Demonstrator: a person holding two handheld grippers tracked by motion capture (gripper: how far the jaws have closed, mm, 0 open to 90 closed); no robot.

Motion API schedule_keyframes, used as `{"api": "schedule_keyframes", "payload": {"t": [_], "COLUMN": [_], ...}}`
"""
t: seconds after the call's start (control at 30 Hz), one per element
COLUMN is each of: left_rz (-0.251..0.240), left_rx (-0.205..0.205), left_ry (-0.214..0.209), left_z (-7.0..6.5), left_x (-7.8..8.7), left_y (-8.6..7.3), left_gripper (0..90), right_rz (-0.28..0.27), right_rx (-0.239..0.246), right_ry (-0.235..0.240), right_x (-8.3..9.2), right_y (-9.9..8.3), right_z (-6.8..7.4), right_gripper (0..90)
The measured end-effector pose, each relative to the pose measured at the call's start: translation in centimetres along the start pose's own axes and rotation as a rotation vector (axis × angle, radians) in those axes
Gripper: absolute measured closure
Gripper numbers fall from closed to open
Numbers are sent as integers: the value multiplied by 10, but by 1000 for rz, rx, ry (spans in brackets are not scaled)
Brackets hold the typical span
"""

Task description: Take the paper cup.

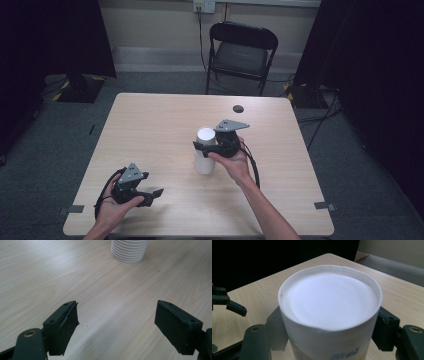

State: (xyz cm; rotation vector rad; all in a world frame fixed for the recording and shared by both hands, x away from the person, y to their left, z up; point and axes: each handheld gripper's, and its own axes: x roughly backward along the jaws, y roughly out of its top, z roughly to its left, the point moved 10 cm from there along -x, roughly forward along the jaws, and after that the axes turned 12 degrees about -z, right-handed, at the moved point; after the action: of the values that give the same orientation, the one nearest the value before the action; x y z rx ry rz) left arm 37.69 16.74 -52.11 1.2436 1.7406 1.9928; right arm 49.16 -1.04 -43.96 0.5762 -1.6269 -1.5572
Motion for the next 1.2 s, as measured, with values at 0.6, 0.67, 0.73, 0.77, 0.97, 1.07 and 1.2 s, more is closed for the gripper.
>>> {"api": "schedule_keyframes", "payload": {"t": [0.6,0.67,0.73,0.77,0.97,1.07,1.2], "left_rz": [22,22,22,24,8,13,-3], "left_rx": [-25,-25,-25,-33,-6,-14,-18], "left_ry": [25,26,29,30,55,61,57], "left_z": [3,3,4,4,8,10,8], "left_x": [-1,0,0,0,0,2,1], "left_y": [-3,-3,-3,-3,-3,-3,-1], "left_gripper": [189,189,189,189,188,189,190], "right_rz": [-37,-39,-39,-41,-49,-43,-44], "right_rx": [0,3,7,6,5,3,1], "right_ry": [4,1,0,2,-2,1,4], "right_x": [4,5,4,4,6,7,7], "right_y": [12,14,16,17,22,21,23], "right_z": [1,1,1,0,0,0,0], "right_gripper": [296,297,299,300,303,305,306]}}
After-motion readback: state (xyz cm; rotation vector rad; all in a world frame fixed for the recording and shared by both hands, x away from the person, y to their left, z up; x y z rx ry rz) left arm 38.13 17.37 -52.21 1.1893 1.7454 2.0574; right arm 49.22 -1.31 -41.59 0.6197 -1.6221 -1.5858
